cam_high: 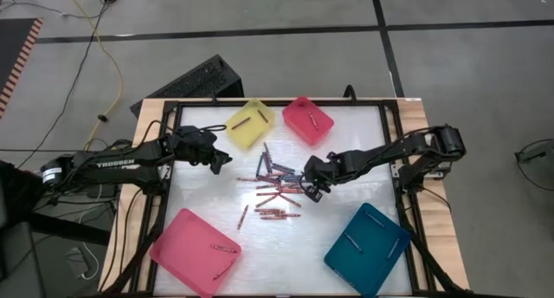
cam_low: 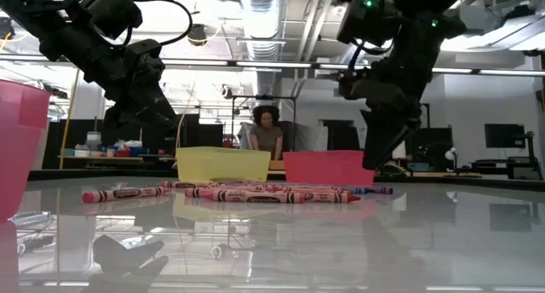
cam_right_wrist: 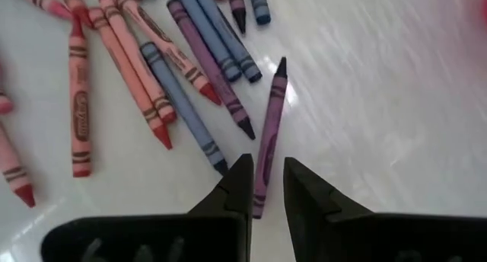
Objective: Sort crayons
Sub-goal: Put the purple crayon into the yellow bin
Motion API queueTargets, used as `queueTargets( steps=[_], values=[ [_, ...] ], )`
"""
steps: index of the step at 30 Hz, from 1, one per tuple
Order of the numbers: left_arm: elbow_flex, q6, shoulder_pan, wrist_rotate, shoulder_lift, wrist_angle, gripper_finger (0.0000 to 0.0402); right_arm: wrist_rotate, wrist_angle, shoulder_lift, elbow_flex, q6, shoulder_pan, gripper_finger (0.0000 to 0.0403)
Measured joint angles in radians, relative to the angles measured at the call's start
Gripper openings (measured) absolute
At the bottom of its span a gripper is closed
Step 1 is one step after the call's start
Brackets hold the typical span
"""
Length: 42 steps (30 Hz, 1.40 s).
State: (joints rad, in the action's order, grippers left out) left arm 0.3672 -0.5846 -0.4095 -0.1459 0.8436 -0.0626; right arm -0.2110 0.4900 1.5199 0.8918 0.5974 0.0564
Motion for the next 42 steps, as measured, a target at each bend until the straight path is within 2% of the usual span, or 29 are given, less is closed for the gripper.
queueTargets(
  steps=[14, 21, 33, 42],
  values=[
    [0.0, -0.003, 0.0, 0.02, 0.0, 0.0, 0.0133, -0.012, -0.014, 0.006, -0.001, -0.034, -0.008, 0.0068],
    [0.0, -0.003, 0.001, 0.02, 0.0, 0.0, 0.0133, -0.008, -0.088, 0.007, -0.061, -0.022, -0.007, 0.0068],
    [0.0, -0.003, 0.001, 0.038, 0.0, 0.0, 0.0133, -0.018, -0.127, 0.008, -0.064, -0.033, -0.026, 0.0068],
    [0.0, -0.011, 0.001, 0.035, 0.0, 0.0, 0.0133, -0.006, -0.173, 0.123, -0.06, -0.028, -0.011, 0.0068]
  ],
)
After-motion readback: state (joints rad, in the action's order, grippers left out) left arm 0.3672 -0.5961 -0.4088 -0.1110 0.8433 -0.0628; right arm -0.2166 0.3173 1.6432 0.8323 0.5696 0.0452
